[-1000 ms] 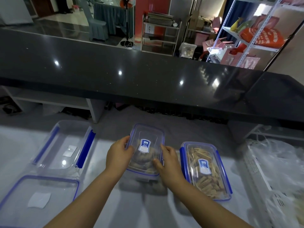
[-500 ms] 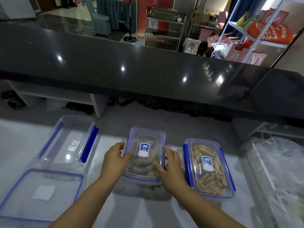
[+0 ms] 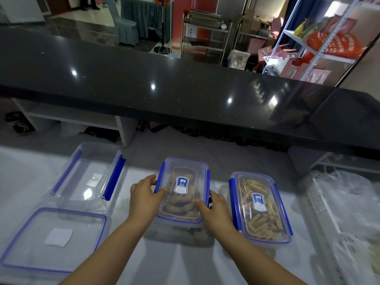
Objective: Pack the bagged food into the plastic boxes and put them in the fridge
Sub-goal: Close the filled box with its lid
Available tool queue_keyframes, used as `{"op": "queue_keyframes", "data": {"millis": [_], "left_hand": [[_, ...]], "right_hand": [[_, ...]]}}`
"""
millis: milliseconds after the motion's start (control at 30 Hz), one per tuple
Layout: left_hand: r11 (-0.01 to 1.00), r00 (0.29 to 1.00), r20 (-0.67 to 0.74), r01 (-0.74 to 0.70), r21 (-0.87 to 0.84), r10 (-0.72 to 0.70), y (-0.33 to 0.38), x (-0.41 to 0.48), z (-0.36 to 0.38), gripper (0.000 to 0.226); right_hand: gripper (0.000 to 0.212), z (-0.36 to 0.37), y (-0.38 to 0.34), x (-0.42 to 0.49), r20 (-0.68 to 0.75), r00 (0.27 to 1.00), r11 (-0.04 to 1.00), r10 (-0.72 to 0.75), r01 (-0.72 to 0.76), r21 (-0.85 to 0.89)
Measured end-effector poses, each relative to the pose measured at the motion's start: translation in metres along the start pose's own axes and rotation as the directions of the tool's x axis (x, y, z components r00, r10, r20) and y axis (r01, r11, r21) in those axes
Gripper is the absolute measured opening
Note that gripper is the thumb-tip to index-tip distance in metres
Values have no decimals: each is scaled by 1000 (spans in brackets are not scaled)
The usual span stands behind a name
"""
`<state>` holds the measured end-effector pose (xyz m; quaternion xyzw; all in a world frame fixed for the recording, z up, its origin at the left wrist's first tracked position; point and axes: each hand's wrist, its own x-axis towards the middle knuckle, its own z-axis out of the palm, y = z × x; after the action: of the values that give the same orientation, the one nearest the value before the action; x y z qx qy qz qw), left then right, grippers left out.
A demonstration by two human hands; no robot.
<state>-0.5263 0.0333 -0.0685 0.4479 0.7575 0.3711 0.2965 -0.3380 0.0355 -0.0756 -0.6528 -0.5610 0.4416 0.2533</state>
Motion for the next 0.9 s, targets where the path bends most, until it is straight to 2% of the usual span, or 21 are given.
{"op": "queue_keyframes", "data": {"millis": [67,133,267,333,433,533,700,833,900], "left_hand": [[998,999,4,-35,-48,35,1,-4,1,44],[996,998,9,-61,-72,62,1,-5,1,38],[988,988,35,-150,40,149,0,-6,-1,32],[978,982,47,-184,93,181,2,-5,-2,30],[976,979,46,-203,80,200,3,-2,-5,26],[976,977,17,-211,57,210,-3,-6,-3,22],[960,970,5,-240,142,241,-9,-5,-2,23],[843,916,11,-375,386,402,-7,-9,-7,31],[784,857,19,-480,394,515,-2,-20,-4,31]], "right_hand": [[23,0,1,-3,6,1000,1000,-15,15,-25],[33,1,0,-5,25,999,996,-31,33,-81],[40,0,-3,-7,13,998,941,-54,55,-334],[42,-2,-6,-7,10,999,916,-53,53,-399],[47,-1,-13,-5,0,999,885,-38,34,-465],[51,4,-13,-9,-22,1000,882,-19,6,-471],[40,12,-15,-12,-76,997,931,-13,-16,-366],[45,8,-20,-35,-58,998,924,7,-29,-381],[42,-4,-15,-58,-121,993,917,-16,-34,-397]]}}
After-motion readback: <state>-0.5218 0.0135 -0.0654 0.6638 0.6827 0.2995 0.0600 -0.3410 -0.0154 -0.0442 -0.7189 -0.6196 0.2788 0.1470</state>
